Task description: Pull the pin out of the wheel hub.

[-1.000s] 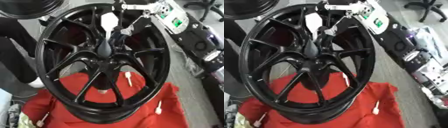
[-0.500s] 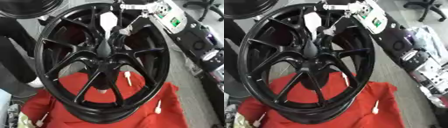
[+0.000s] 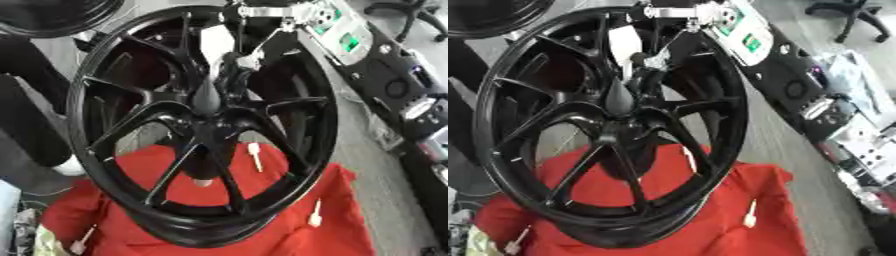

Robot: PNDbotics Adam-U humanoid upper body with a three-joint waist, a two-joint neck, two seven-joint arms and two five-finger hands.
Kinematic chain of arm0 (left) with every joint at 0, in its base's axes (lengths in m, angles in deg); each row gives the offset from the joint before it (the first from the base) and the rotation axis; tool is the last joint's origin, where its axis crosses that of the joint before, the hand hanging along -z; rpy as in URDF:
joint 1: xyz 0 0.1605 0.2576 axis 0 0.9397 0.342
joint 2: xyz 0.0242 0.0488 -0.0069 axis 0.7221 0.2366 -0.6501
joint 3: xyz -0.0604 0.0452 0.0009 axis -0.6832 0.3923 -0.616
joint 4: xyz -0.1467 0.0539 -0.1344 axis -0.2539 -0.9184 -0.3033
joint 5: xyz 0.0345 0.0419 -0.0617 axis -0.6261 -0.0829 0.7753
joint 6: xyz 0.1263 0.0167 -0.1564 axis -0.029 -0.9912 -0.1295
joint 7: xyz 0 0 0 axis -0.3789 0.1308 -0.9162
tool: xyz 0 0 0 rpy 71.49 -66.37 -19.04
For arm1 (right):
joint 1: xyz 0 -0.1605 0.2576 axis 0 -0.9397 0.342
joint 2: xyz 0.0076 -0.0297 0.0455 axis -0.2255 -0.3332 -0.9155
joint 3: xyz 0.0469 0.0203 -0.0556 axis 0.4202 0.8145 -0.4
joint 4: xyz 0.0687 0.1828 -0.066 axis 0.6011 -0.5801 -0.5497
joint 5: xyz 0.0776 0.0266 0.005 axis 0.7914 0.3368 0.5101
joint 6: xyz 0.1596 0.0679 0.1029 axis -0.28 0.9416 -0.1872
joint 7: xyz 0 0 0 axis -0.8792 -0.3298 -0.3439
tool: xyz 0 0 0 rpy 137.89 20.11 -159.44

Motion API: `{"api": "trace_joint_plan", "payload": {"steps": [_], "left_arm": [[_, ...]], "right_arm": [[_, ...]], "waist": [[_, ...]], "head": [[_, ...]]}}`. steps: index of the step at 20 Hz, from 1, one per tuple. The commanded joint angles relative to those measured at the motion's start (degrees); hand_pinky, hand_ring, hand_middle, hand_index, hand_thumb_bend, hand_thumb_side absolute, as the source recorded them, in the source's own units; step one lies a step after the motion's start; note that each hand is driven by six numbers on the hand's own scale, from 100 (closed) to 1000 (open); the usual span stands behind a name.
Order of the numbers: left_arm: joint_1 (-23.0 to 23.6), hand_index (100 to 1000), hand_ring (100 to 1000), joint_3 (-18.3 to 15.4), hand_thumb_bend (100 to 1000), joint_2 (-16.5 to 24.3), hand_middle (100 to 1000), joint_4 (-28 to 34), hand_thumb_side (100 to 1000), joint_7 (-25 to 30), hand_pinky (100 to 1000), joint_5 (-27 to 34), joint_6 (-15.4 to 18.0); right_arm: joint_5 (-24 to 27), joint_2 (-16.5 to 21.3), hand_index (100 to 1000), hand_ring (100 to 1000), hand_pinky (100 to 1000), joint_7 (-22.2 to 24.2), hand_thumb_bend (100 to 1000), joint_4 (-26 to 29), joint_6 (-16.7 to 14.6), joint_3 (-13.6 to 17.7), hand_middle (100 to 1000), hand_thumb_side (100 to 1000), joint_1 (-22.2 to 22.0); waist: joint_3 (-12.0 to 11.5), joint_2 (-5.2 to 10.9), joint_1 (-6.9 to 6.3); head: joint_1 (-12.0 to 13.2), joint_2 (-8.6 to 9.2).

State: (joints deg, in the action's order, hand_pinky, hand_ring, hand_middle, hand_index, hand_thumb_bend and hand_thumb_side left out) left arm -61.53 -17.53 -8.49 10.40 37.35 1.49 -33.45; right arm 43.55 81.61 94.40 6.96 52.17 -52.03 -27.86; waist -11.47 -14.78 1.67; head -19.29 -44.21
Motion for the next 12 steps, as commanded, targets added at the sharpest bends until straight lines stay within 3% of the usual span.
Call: {"api": "trace_joint_plan", "payload": {"steps": [1,12], "left_arm": [[-0.8,672,710,-0.2,100,1.0,616,0.7,762,0.1,716,-0.3,-0.1],[-0.6,671,706,-0.5,100,1.0,614,0.8,760,-0.4,715,-0.4,-0.2]], "right_arm": [[0.9,1.9,726,804,948,11.2,100,0.7,-9.9,-0.2,487,427,0.8],[-0.4,2.0,655,752,919,11.2,100,0.1,-9.6,-0.1,419,409,0.7]], "waist": [[-0.1,0.76,-0.16],[-0.4,0.50,0.09]], "head": [[-0.3,0.09],[-1.3,0.09]]}}
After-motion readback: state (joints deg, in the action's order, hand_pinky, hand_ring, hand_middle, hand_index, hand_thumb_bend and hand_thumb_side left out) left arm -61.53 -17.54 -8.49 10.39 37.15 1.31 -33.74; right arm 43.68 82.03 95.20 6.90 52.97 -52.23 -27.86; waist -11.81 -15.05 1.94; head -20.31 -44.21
